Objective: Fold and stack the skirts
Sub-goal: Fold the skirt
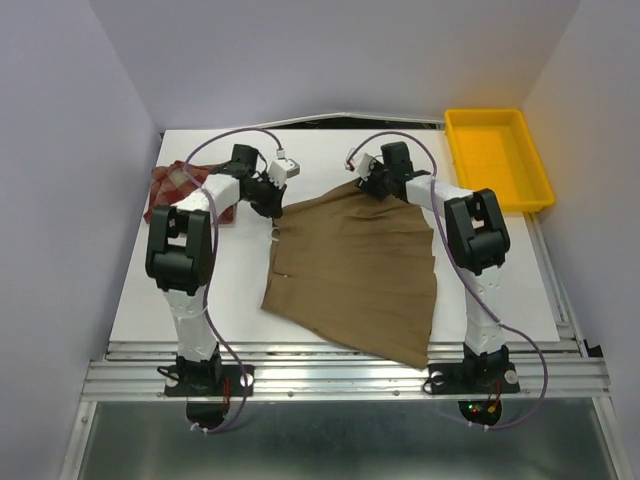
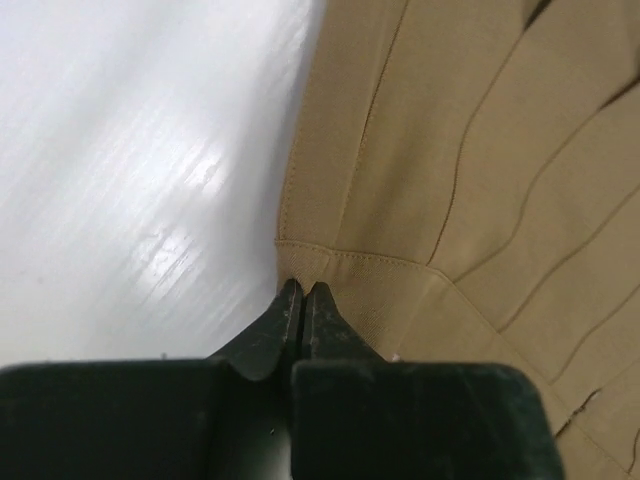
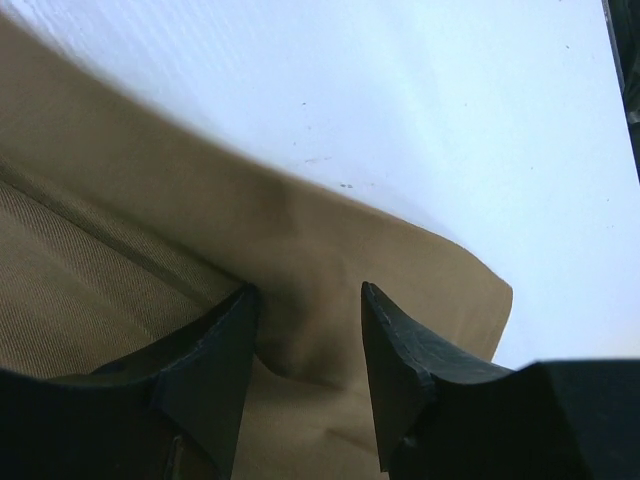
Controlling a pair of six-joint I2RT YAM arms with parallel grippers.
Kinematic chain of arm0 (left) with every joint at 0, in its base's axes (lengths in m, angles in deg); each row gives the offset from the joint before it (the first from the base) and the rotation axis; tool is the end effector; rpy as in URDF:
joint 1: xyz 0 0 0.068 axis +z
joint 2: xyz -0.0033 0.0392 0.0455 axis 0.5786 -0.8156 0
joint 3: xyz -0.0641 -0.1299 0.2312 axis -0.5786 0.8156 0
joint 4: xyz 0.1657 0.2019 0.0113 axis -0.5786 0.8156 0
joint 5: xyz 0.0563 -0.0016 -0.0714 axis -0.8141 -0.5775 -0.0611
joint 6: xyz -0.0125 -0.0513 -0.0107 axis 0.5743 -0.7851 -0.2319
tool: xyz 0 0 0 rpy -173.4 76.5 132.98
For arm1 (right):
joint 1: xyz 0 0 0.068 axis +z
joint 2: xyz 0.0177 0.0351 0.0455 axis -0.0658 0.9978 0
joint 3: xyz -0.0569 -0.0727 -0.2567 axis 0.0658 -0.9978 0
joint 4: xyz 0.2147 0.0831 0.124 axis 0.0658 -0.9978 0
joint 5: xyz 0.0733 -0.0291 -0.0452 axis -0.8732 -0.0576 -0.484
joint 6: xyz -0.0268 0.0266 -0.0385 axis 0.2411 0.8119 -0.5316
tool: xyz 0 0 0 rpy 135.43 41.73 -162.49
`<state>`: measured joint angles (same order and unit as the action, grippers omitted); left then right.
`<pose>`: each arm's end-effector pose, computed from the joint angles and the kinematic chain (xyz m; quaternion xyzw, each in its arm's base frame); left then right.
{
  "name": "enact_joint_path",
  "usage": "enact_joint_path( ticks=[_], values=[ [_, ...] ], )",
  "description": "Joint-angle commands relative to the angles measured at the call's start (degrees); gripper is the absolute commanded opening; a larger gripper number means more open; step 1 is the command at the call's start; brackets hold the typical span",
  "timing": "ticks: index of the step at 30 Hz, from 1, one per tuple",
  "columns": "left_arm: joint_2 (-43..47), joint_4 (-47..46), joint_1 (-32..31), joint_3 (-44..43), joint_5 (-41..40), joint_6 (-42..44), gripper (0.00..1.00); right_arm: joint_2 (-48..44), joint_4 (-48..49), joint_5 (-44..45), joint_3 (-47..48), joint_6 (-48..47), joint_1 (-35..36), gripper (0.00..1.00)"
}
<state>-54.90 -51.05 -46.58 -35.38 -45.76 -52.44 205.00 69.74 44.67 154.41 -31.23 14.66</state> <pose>0.4253 -0.1031 0.1916 0.4157 0.8239 -0.1957 0.3317 0.4736 0.1631 0.1561 -0.5238 0.7459 -0.0434 0.4091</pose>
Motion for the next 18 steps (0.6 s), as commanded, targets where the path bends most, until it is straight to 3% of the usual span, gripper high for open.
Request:
enact_joint_path(
  ticks=[1, 5, 9, 12, 15, 18],
  values=[
    [14.7, -6.1, 1.9, 6.7, -2.1, 1.4, 0.00, 0.5, -7.9, 3.9, -6.0, -2.6, -3.4, 0.51],
    [20.3, -11.6, 1.8, 12.9, -2.9, 0.8, 0.00, -2.2, -9.2, -0.3, -8.6, -3.4, -3.9, 0.50],
    [14.5, -7.7, 1.8, 10.5, -4.0, 2.5, 0.00, -3.9, -12.0, -5.3, -6.0, -1.1, -3.9, 0.52],
    [11.3, -6.2, 1.6, 9.3, -4.0, 3.8, 0.00, -6.1, -12.0, -5.5, -2.9, -0.9, -3.9, 0.59],
    [8.5, -3.7, 1.6, 8.0, -4.7, 6.2, 0.00, -7.5, -12.1, -6.0, 0.9, -2.6, -4.5, 0.71],
    [7.5, -3.8, 1.6, 8.2, -6.2, 8.2, 0.00, -7.3, -12.9, -7.2, 3.3, -6.5, -5.0, 0.95]
  ],
)
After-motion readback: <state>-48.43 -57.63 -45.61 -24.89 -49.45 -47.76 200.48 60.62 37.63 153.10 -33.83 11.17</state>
